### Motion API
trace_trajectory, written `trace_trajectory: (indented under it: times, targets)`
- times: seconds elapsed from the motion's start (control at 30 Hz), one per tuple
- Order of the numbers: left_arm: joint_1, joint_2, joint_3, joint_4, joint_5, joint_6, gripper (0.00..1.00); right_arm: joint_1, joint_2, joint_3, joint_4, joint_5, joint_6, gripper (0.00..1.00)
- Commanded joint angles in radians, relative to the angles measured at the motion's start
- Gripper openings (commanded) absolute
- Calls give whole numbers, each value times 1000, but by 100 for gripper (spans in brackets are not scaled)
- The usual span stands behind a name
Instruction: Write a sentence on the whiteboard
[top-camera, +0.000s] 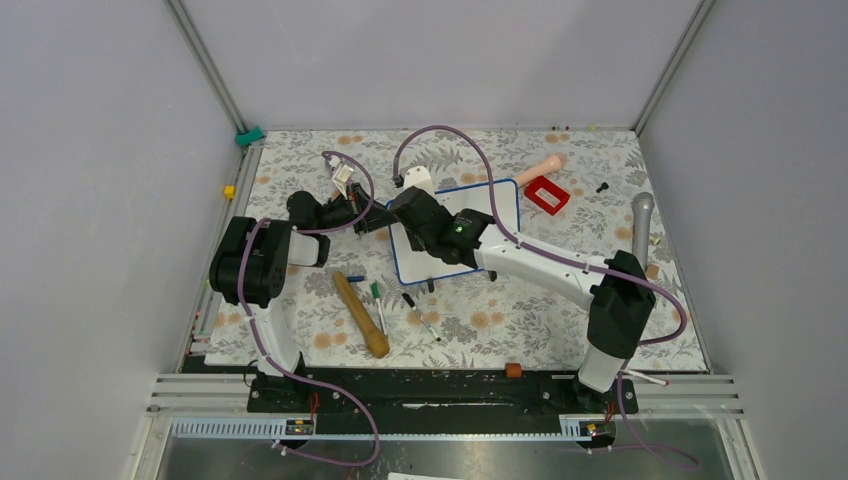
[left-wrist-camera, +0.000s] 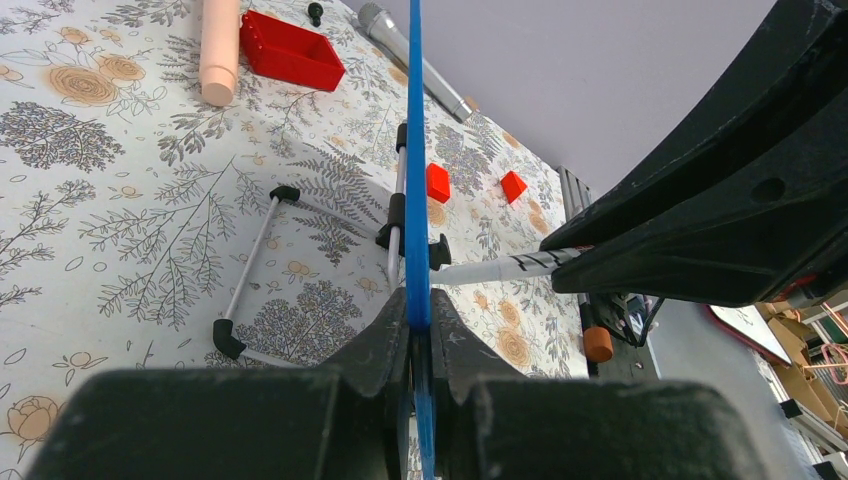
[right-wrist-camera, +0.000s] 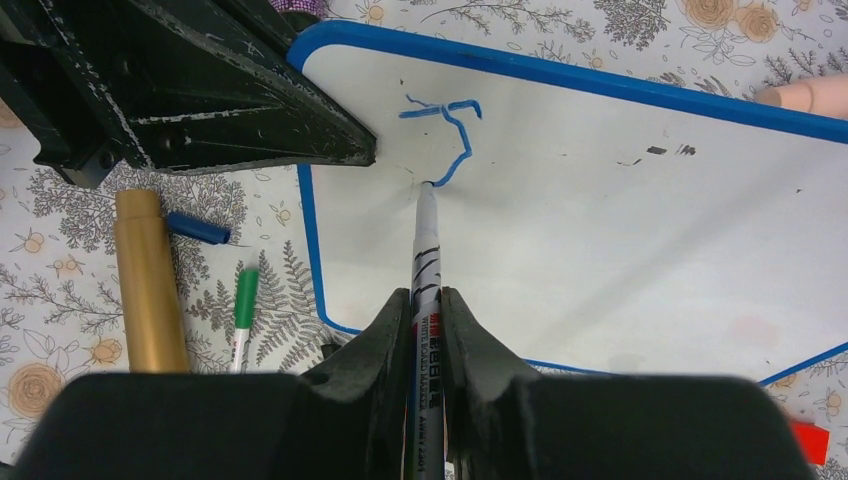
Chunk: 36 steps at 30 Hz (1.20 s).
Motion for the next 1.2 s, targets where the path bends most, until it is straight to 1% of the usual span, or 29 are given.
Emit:
trace_trajectory:
  times: [0.0,0.5,0.8,0.9,1.03,1.1,1.17]
  targets:
    - [-15,16,-11,73,67,101,0,0,9,33,26,-11,-22,0]
    - [-16,18,-10,73,69,103,0,0,-16,8,85,-23,-49,0]
    - [-16,16,-11,73,67,103,0,1,-29,-3,93,-15,-52,0]
    - [-15,17,-11,74,67,101,0,1,-106,-103,174,0,-51,0]
    - [-16,16,-11,73,68,101,0,1,-258,-288,359,24,-55,0]
    - [-16,14,-11,72,68,100,0,0,-284,-329,399,45,-53,0]
    - [-16,15,-11,74,68,100,0,0,-271,-315,378,65,-48,0]
